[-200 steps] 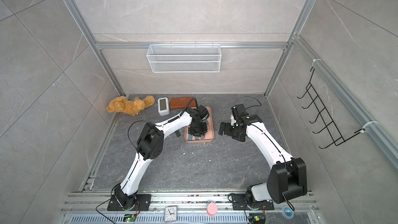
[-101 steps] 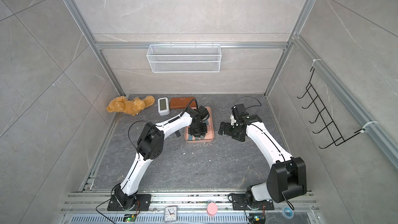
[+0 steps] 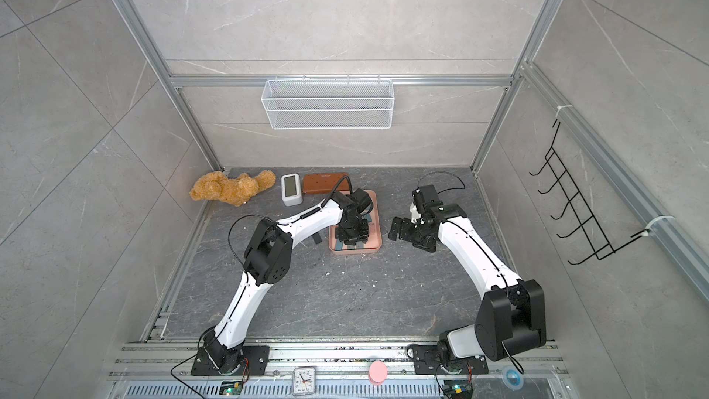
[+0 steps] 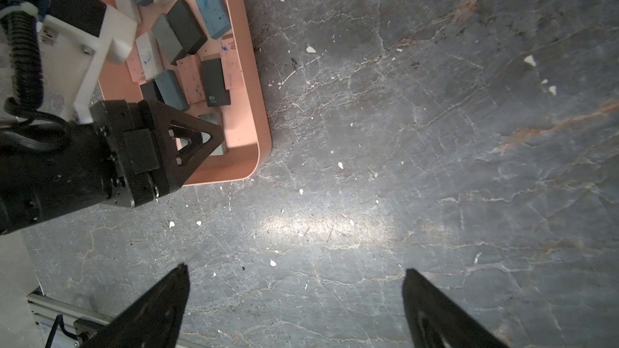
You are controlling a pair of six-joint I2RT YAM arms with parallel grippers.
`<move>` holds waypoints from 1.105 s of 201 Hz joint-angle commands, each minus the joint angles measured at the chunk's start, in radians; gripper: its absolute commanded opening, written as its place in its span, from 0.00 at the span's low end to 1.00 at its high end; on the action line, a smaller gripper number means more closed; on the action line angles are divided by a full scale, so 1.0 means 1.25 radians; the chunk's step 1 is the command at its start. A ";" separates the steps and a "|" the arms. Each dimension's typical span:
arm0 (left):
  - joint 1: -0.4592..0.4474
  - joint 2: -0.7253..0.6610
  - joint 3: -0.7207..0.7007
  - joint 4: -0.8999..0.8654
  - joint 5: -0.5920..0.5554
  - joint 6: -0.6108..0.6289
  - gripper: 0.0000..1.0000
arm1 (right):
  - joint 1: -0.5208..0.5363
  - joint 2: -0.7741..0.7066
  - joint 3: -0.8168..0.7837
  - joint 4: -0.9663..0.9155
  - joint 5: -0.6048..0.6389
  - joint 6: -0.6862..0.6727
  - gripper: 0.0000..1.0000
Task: Put the eraser in the storage box
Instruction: Place the eraser in the storage box, then pick up the eraser from the center of the board.
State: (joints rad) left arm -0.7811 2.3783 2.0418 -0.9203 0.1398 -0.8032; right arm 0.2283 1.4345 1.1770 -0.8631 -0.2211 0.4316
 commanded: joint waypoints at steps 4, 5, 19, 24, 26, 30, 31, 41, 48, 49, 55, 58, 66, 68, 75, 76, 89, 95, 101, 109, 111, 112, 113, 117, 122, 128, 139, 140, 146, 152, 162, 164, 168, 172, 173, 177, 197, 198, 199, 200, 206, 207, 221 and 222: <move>-0.004 -0.017 0.011 -0.028 -0.005 -0.014 0.43 | -0.003 0.005 0.006 -0.001 -0.007 -0.015 1.00; -0.004 -0.018 0.012 -0.028 -0.004 -0.014 0.43 | -0.004 0.005 0.006 -0.001 -0.007 -0.015 1.00; -0.004 -0.028 0.022 -0.032 -0.009 -0.018 0.45 | -0.004 0.003 0.017 -0.004 -0.009 -0.016 1.00; -0.003 -0.031 0.028 -0.036 -0.011 -0.018 0.46 | -0.004 0.003 0.021 -0.005 -0.011 -0.016 0.99; -0.003 -0.031 0.030 -0.038 -0.012 -0.018 0.46 | -0.004 0.003 0.022 -0.005 -0.011 -0.017 0.99; -0.004 -0.031 0.034 -0.041 -0.014 -0.018 0.47 | -0.003 0.003 0.027 -0.005 -0.012 -0.018 1.00; -0.004 -0.031 0.036 -0.042 -0.015 -0.018 0.47 | -0.003 0.003 0.027 -0.005 -0.012 -0.018 1.00; -0.003 -0.060 0.051 -0.053 -0.023 -0.019 0.50 | -0.003 0.004 0.037 -0.004 -0.018 -0.019 1.00; -0.003 -0.069 0.060 -0.063 -0.029 -0.019 0.52 | -0.002 0.006 0.045 -0.003 -0.020 -0.019 1.00; -0.003 -0.070 0.060 -0.065 -0.031 -0.019 0.52 | -0.003 0.007 0.046 -0.003 -0.020 -0.019 1.00; -0.003 -0.078 0.067 -0.072 -0.037 -0.019 0.53 | -0.003 0.008 0.052 -0.002 -0.021 -0.019 0.99; -0.003 -0.083 0.070 -0.077 -0.039 -0.020 0.54 | -0.003 0.009 0.055 -0.001 -0.021 -0.017 1.00; -0.002 -0.097 0.077 -0.088 -0.049 -0.021 0.57 | -0.003 0.011 0.063 0.005 -0.022 -0.011 1.00; -0.002 -0.101 0.078 -0.091 -0.052 -0.020 0.57 | -0.003 0.011 0.065 0.006 -0.023 -0.010 1.00; -0.001 -0.115 0.079 -0.098 -0.059 -0.022 0.60 | -0.003 0.011 0.069 0.014 -0.028 -0.003 1.00; 0.000 -0.117 0.079 -0.099 -0.060 -0.022 0.61 | -0.003 0.011 0.070 0.015 -0.028 -0.002 1.00; 0.006 -0.152 0.072 -0.113 -0.074 -0.025 0.65 | 0.000 0.011 0.078 0.029 -0.031 0.005 1.00; 0.010 -0.168 0.065 -0.117 -0.080 -0.027 0.67 | 0.003 0.013 0.083 0.033 -0.030 0.007 1.00; 0.015 -0.188 0.056 -0.121 -0.084 -0.028 0.68 | 0.007 0.015 0.089 0.035 -0.030 0.007 1.00; 0.024 -0.215 0.039 -0.122 -0.089 -0.029 0.71 | 0.017 0.020 0.100 0.035 -0.024 0.006 1.00; 0.026 -0.220 0.034 -0.122 -0.089 -0.029 0.72 | 0.020 0.021 0.102 0.035 -0.023 0.006 1.00; 0.027 -0.224 0.032 -0.122 -0.090 -0.030 0.72 | 0.023 0.022 0.102 0.035 -0.021 0.006 1.00; 0.029 -0.228 0.030 -0.122 -0.091 -0.030 0.72 | 0.024 0.023 0.104 0.035 -0.020 0.005 1.00; 0.034 -0.243 0.018 -0.120 -0.092 -0.031 0.73 | 0.031 0.025 0.108 0.036 -0.014 0.004 0.99; 0.039 -0.257 0.008 -0.118 -0.094 -0.030 0.75 | 0.039 0.028 0.111 0.037 -0.008 0.004 1.00; 0.049 -0.277 -0.011 -0.117 -0.095 -0.031 0.77 | 0.054 0.034 0.116 0.039 0.003 0.004 0.99; 0.069 -0.320 -0.048 -0.112 -0.091 -0.029 0.82 | 0.080 0.047 0.126 0.041 0.023 0.011 1.00; 0.072 -0.323 -0.052 -0.111 -0.091 -0.029 0.82 | 0.082 0.048 0.127 0.041 0.025 0.012 1.00; 0.084 -0.349 -0.079 -0.103 -0.085 -0.029 0.85 | 0.099 0.056 0.134 0.043 0.033 0.018 1.00; 0.097 -0.374 -0.107 -0.091 -0.080 -0.026 0.87 | 0.118 0.064 0.141 0.046 0.048 0.022 1.00; 0.120 -0.420 -0.161 -0.069 -0.068 -0.024 0.90 | 0.161 0.079 0.154 0.051 0.080 0.025 1.00; 0.124 -0.427 -0.171 -0.064 -0.065 -0.023 0.91 | 0.168 0.082 0.157 0.051 0.087 0.026 1.00; 0.135 -0.444 -0.190 -0.055 -0.060 -0.018 0.93 | 0.185 0.091 0.163 0.051 0.099 0.029 1.00; 0.145 -0.459 -0.209 -0.047 -0.055 -0.014 0.95 | 0.198 0.098 0.170 0.051 0.108 0.034 0.99; 0.145 -0.463 -0.213 -0.045 -0.053 -0.012 0.95 | 0.202 0.100 0.171 0.051 0.111 0.034 0.99; 0.155 -0.477 -0.230 -0.042 -0.049 -0.009 0.97 | 0.214 0.108 0.178 0.050 0.117 0.042 1.00; 0.204 -0.552 -0.323 -0.016 -0.019 0.008 0.99 | 0.263 0.140 0.201 0.060 0.144 0.078 1.00; 0.207 -0.552 -0.323 -0.016 -0.018 0.008 0.99 | 0.263 0.140 0.201 0.060 0.144 0.078 1.00; 0.210 -0.556 -0.327 -0.013 -0.016 0.009 0.99 | 0.266 0.141 0.202 0.060 0.146 0.078 1.00; 0.213 -0.561 -0.334 -0.011 -0.014 0.008 0.99 | 0.268 0.144 0.204 0.060 0.149 0.079 1.00; 0.228 -0.586 -0.367 0.006 -0.001 0.011 0.99 | 0.285 0.156 0.214 0.058 0.162 0.084 0.99; 0.230 -0.590 -0.375 0.009 0.001 0.011 0.99 | 0.288 0.158 0.217 0.057 0.165 0.085 0.99; 0.270 -0.646 -0.450 0.046 0.032 0.021 0.99 | 0.325 0.186 0.242 0.054 0.198 0.096 0.99; 0.273 -0.649 -0.453 0.049 0.033 0.022 0.99 | 0.328 0.187 0.243 0.054 0.200 0.096 0.99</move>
State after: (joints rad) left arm -0.4942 1.6848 1.5833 -0.9352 0.0963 -0.8158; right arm 0.5797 1.6176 1.4181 -0.8021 -0.0734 0.5011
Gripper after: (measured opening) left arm 0.994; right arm 0.990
